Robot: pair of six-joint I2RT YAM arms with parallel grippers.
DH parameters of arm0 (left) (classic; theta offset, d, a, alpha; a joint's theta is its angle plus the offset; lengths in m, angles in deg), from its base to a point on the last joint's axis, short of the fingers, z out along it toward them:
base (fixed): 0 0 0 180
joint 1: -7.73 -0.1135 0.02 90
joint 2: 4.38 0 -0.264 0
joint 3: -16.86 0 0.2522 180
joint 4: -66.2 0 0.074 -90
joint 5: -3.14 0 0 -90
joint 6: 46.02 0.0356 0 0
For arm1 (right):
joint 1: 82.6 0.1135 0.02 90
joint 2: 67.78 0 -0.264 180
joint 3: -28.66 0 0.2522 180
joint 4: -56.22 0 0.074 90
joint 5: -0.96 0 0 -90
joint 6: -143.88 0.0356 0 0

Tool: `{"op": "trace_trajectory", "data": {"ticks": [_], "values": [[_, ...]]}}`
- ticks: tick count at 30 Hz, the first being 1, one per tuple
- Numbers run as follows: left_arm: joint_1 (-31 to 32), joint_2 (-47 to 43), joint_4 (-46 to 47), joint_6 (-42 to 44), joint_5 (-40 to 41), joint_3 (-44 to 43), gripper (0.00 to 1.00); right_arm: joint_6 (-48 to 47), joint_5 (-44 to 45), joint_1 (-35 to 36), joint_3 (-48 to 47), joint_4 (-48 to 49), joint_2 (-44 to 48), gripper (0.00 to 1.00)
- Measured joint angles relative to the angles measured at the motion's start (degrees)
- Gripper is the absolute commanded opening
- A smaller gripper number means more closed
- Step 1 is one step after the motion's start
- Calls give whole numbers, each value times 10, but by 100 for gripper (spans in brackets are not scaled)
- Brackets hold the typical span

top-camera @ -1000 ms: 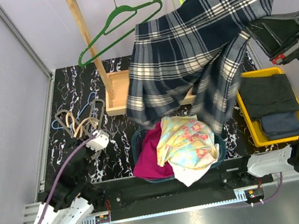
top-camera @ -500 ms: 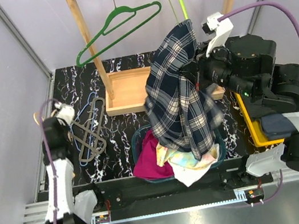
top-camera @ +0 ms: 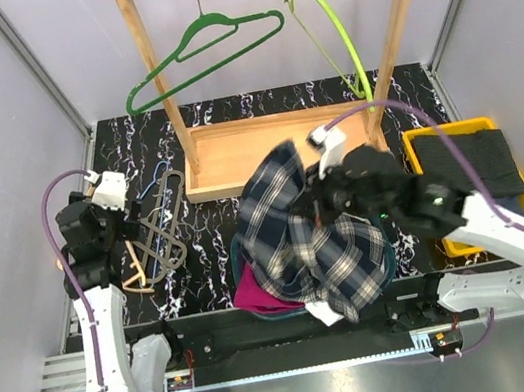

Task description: Remove the skirt from the hanger

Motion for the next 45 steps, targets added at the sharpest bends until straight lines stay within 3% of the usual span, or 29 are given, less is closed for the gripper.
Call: {"op": "trace_trajectory", "data": {"ticks": [5,13,16,17,20,22,25,30,34,41,45], "values": [[0,-35,-46,-23,-58,-31,95,67,-96,0,126,68,-21,0],[0,-51,-86,-94,-189,-150,93,154,-176,-3,162,80,-108,0],[2,-46,-89,-136,-255,-197,93,170,-214,-9,166,71,-196,36],[5,-44,-88,-151,-280,-212,93,176,-227,-10,171,72,-227,52],[28,-37,-85,-192,-330,-248,93,187,-259,-11,186,73,-282,70],[62,-30,-83,-216,-349,-269,93,186,-273,-11,185,76,-290,74],[95,-19,-82,-236,-358,-287,93,186,-282,-11,181,79,-290,99],[97,-13,-98,-236,-352,-292,95,182,-284,-10,159,56,-290,100],[97,-15,-127,-220,-344,-303,96,156,-231,-7,104,-41,-277,100],[97,-29,-177,-181,-340,-351,96,123,-85,-8,-65,-223,-139,100],[97,-44,-196,-167,-331,-363,96,127,-33,-9,-96,-279,-72,100]]}}
